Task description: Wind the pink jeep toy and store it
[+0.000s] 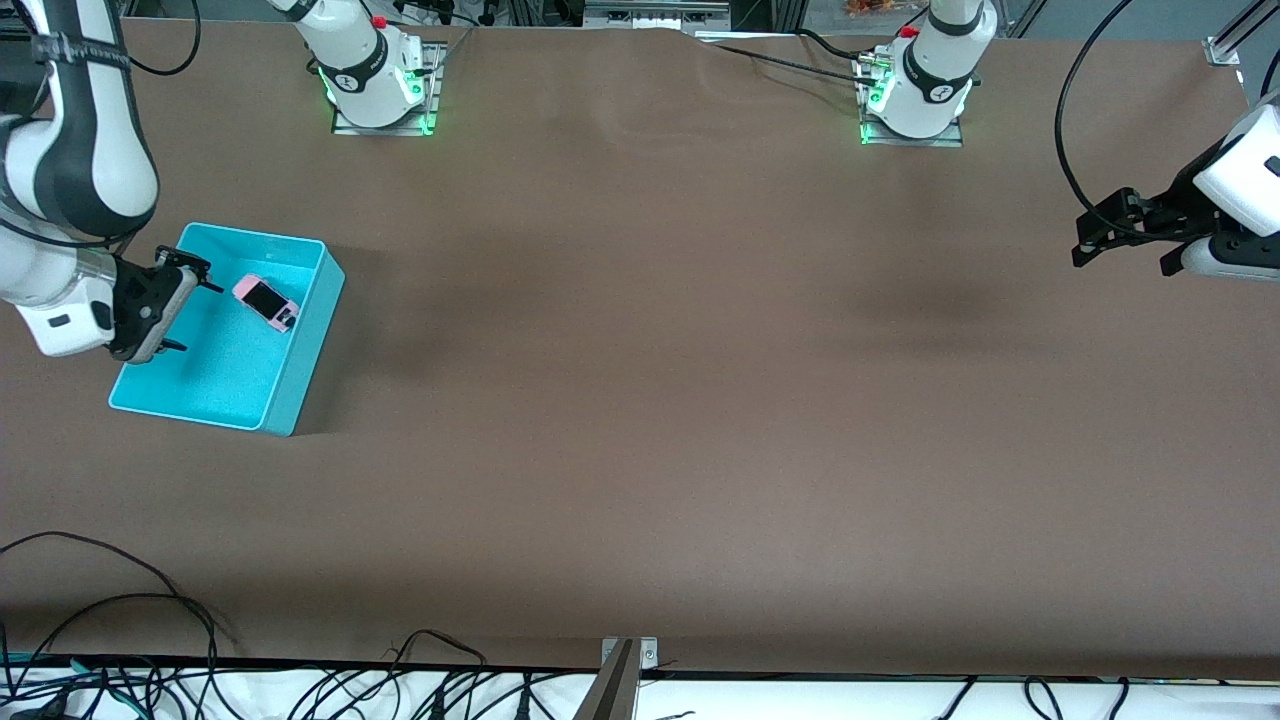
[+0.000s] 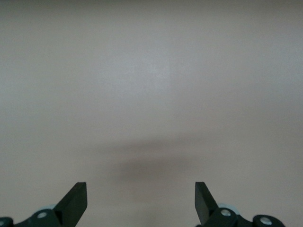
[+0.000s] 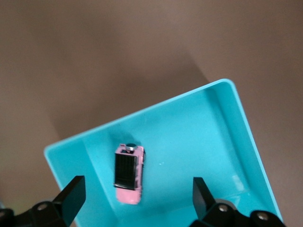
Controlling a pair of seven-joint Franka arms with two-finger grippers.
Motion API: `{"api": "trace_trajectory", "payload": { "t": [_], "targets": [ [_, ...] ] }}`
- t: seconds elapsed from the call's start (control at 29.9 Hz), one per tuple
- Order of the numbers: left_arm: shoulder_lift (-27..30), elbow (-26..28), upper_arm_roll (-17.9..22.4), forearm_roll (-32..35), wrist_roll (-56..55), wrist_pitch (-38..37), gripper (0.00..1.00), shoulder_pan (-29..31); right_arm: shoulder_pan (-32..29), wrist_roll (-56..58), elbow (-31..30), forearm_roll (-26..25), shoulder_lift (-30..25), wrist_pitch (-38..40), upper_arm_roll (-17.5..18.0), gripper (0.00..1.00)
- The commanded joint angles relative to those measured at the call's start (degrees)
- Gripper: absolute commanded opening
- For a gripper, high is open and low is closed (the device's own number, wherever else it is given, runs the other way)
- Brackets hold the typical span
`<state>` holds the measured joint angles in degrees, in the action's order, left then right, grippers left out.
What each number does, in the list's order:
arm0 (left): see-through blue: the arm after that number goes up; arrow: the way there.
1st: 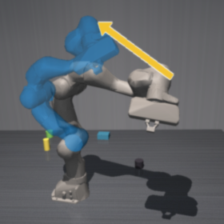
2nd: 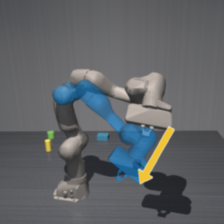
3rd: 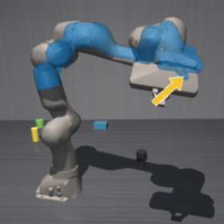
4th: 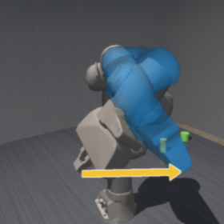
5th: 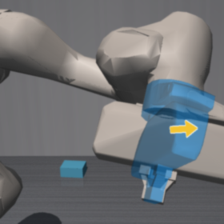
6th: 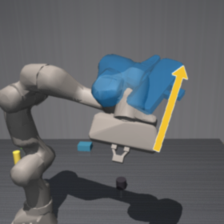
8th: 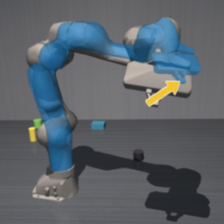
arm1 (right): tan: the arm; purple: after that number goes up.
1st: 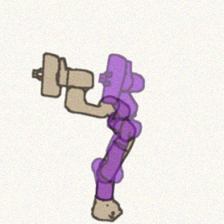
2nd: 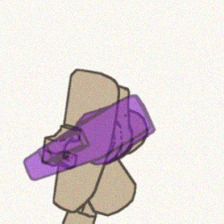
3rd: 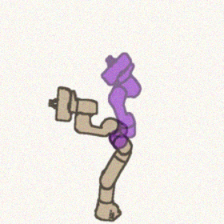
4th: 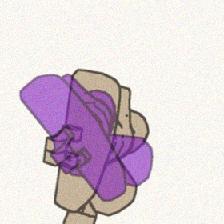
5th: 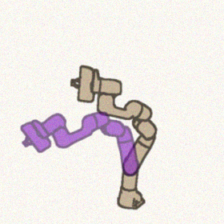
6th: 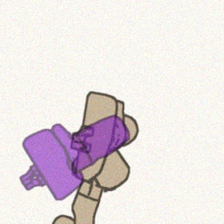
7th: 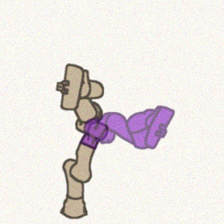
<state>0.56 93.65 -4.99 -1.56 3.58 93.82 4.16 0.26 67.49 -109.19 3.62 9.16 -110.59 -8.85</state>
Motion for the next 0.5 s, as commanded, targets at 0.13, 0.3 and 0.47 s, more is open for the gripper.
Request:
{"api": "trace_trajectory", "payload": {
  "t": [0.13, 0.3, 0.47],
  "targets": [
    [-0.47, -1.37, -0.11, -0.11, -0.16, -0.83, 1.0, -0.03, 0.18, -26.86, 11.88, 0.6, -2.04, 14.16, 2.26, 1.0],
    [-0.47, -1.37, -0.11, -0.11, -0.16, -0.83, 1.0, -0.03, 0.44, -41.71, 16.02, 0.51, -2.04, 17.42, 2.87, 1.0],
    [-0.47, -1.37, -0.11, -0.03, -0.16, -0.83, 1.0, -0.03, 0.35, -50.17, 18.57, 0.42, -1.96, 19.27, 2.7, 1.0]
  ]
}}
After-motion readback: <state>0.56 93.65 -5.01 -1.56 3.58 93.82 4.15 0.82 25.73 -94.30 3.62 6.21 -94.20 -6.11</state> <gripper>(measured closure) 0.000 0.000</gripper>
